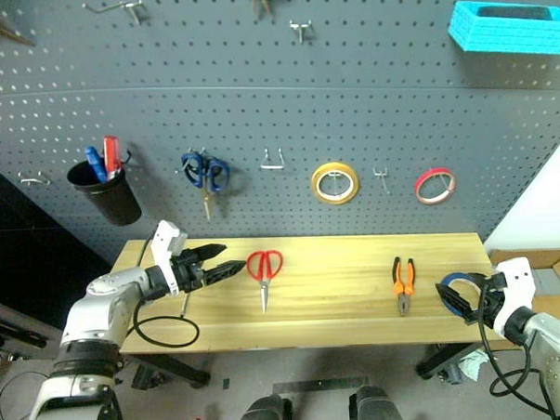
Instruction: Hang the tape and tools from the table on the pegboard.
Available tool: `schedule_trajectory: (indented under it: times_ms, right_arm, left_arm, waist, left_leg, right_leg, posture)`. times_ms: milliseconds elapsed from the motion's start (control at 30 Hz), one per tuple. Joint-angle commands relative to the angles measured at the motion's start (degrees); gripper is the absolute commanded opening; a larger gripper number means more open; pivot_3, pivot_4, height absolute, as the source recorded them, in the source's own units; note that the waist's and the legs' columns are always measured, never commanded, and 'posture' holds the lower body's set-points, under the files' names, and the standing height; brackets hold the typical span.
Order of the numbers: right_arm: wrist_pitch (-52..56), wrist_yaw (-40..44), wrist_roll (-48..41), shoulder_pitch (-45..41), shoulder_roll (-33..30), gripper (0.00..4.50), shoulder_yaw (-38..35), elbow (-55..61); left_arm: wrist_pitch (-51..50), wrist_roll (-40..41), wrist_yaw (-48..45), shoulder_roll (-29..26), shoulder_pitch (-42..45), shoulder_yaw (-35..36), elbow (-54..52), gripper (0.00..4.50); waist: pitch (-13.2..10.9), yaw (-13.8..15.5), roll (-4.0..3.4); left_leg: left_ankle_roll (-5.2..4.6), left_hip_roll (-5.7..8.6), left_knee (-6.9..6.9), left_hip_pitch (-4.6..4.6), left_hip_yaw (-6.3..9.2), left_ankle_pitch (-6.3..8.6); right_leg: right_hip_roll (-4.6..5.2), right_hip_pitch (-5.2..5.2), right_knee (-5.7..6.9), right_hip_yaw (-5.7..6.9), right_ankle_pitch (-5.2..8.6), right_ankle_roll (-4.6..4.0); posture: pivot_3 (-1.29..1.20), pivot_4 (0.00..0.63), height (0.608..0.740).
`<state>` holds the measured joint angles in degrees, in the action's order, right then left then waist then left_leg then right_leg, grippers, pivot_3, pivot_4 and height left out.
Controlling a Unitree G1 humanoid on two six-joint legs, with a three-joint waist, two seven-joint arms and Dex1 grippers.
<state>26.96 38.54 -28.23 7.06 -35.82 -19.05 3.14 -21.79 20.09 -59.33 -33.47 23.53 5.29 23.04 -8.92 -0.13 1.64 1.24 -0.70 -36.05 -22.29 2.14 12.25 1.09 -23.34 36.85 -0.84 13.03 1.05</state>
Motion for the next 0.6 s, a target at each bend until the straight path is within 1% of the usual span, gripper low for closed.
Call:
schedule_trajectory:
  times_ms: [33, 100, 167, 200, 233, 267, 333, 400, 433, 500, 600]
  right_arm:
    - [2.83, -1.53, -1.35, -1.99, 0.18, 4.48, -0.21, 4.21]
    - [5.28, -3.31, -1.66, -3.2, 0.94, 4.48, 0.6, 6.21]
    - [7.63, -6.17, 0.16, -4.72, 1.5, 4.48, 2.13, 7.45]
    - [9.27, -8.23, 1.37, -5.82, 1.86, 4.48, 3.09, 7.58]
    - [10.88, -10.57, 2.47, -7.01, 2.35, 4.48, 3.98, 7.78]
    - [12.55, -12.58, 2.58, -8.18, 3.24, 4.48, 4.39, 8.31]
    - [16.13, -15.44, 1.88, -9.94, 4.91, 4.48, 4.5, 9.59]
    - [18.91, -17.44, 2.16, -11.97, 6.19, 4.48, 5.32, 9.66]
    - [20.64, -18.25, 1.82, -12.72, 6.65, 4.48, 5.37, 10.15]
    - [24.05, -20.48, 1.94, -15.29, 7.98, 4.48, 5.83, 9.07]
    - [25.84, -24.68, 3.49, -18.84, 9.58, 4.48, 4.1, 5.27]
  left_arm:
    - [2.02, -0.99, 2.24, 0.14, -0.06, 0.57, -1.29, 4.5]
    - [3.58, -1.92, 4.93, 0.66, 0.09, 1.27, -0.48, 4.5]
    - [4.09, -2.49, 6.42, 0.79, -0.02, 1.31, -0.49, 4.5]
    - [3.84, -2.46, 6.5, 0.8, -0.33, 1.14, -1.06, 4.5]
    - [3.28, -2.29, 6.27, 0.68, -0.98, 0.89, -2.26, 4.5]
    - [2.42, -1.93, 5.95, 0.53, -1.82, 0.65, -3.84, 4.5]
    - [0.96, -1.45, 5.47, 0.15, -3.29, 0.26, -6.71, 4.5]
    - [-0.6, -1.12, 5.13, -0.08, -4.28, -0.17, -8.98, 4.5]
    - [-1.7, -0.69, 4.91, -0.47, -4.98, -0.15, -10.73, 4.5]
    - [-3.63, -0.14, 4.51, -1.12, -6.13, -0.24, -13.94, 4.5]
    - [-5.91, 0.22, 3.88, -2.02, -7.08, -0.56, -17.59, 4.5]
  waist:
    - [-0.27, -0.04, -0.07]
    - [-0.63, -0.05, -0.05]
    - [-1.17, -0.06, -0.03]
    - [-1.39, -0.06, -0.01]
    - [-1.78, -0.07, 0.05]
    - [-2.46, -0.09, 0.08]
    - [-3.62, -0.1, 0.05]
    - [-4.82, -0.05, 0.04]
    - [-5.62, -0.04, 0.06]
    - [-7.3, -0.05, 0.03]
    - [-9.2, -0.01, -0.08]
  left_leg:
    - [0.0, -0.01, 0.0, 0.0, 0.0, 0.0]
    - [0.0, -0.02, 0.0, -0.03, 0.0, 0.0]
    - [0.0, -0.05, 0.0, -0.06, 0.02, 0.0]
    - [0.0, -0.06, 0.0, -0.09, 0.03, 0.0]
    - [0.0, -0.07, 0.0, -0.13, 0.03, 0.0]
    - [0.0, -0.08, 0.0, -0.19, 0.05, 0.0]
    - [0.0, -0.1, -0.03, -0.36, 0.05, 0.0]
    - [-0.01, -0.08, -0.01, -0.73, 0.05, -0.01]
    - [-0.01, -0.07, -0.01, -0.78, 0.07, -0.01]
    - [-0.01, -0.08, -0.02, -1.0, 0.13, -0.01]
    - [-0.01, -0.1, -0.02, -1.32, 0.29, -0.01]
  right_leg:
    - [0.01, 0.0, 0.0, -0.01, 0.0, 0.0]
    - [0.01, -0.05, 0.02, -0.03, 0.0, 0.0]
    - [0.01, -0.08, 0.03, -0.02, 0.0, 0.0]
    - [0.01, -0.11, 0.04, -0.02, 0.0, 0.0]
    - [0.01, -0.15, 0.04, -0.01, 0.0, 0.0]
    - [0.01, -0.2, 0.04, -0.01, 0.0, 0.0]
    - [0.09, -0.36, 0.05, -0.06, 0.0, 0.0]
    - [0.14, -0.76, 0.13, -0.12, -0.01, 0.01]
    - [0.13, -0.79, 0.13, -0.13, -0.04, 0.05]
    - [0.17, -0.95, 0.12, -0.17, -0.1, 0.16]
    - [0.17, -1.26, 0.17, -0.1, -0.18, 0.29]
  posture:
    - [0.02, 0.15, 0.74]
    - [0.02, 0.166, 0.74]
    - [0.02, 0.183, 0.74]
    - [0.02, 0.199, 0.74]
    - [0.02, 0.228, 0.74]
    - [0.02, 0.252, 0.74]
    - [0.03, 0.278, 0.74]
    - [0.03, 0.307, 0.74]
    - [0.04, 0.339, 0.74]
    - [0.05, 0.367, 0.74]
    - [0.07, 0.411, 0.74]
